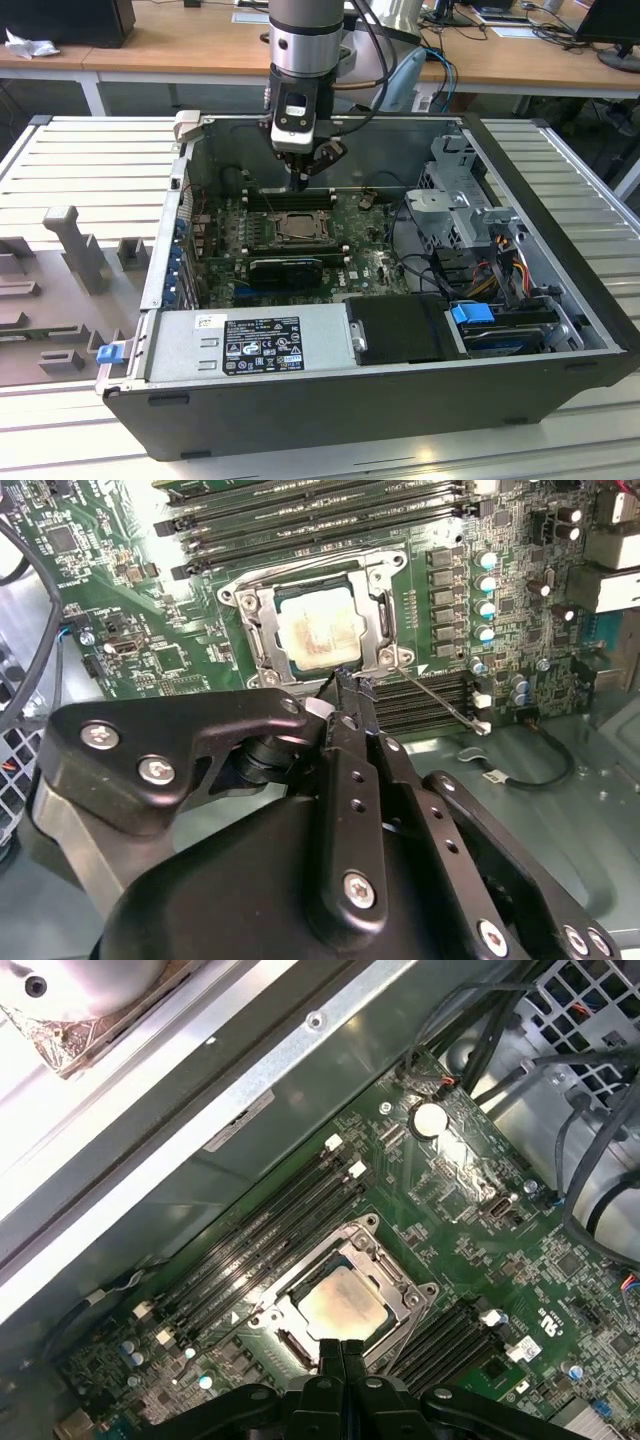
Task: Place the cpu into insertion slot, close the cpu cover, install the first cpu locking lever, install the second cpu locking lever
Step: 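Install the first cpu locking lever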
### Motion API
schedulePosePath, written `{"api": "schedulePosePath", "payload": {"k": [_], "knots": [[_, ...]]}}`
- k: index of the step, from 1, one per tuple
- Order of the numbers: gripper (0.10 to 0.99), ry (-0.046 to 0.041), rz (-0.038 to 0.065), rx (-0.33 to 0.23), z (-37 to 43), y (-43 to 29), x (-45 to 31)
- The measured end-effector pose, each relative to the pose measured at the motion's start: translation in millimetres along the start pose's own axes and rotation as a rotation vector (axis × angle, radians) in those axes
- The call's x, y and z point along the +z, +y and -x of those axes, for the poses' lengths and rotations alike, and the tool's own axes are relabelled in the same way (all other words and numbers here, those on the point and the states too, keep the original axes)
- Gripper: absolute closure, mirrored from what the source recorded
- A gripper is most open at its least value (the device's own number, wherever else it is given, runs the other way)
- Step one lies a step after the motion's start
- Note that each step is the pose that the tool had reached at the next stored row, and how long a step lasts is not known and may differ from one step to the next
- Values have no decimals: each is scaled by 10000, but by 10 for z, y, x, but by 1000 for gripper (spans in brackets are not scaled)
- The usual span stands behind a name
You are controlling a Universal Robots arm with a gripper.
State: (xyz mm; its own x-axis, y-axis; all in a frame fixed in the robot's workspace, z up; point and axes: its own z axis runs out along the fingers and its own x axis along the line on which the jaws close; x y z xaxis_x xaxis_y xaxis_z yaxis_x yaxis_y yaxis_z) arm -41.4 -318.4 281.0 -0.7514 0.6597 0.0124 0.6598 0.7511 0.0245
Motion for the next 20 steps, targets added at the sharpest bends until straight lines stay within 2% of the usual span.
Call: {"api": "schedulePosePath", "payload": {"k": [5, 14, 20], "knots": [[980, 9, -5, -364, 0, 0, 0], [980, 44, -22, -1794, 0, 0, 0], [980, 61, -31, -2468, 0, 0, 0]]}}
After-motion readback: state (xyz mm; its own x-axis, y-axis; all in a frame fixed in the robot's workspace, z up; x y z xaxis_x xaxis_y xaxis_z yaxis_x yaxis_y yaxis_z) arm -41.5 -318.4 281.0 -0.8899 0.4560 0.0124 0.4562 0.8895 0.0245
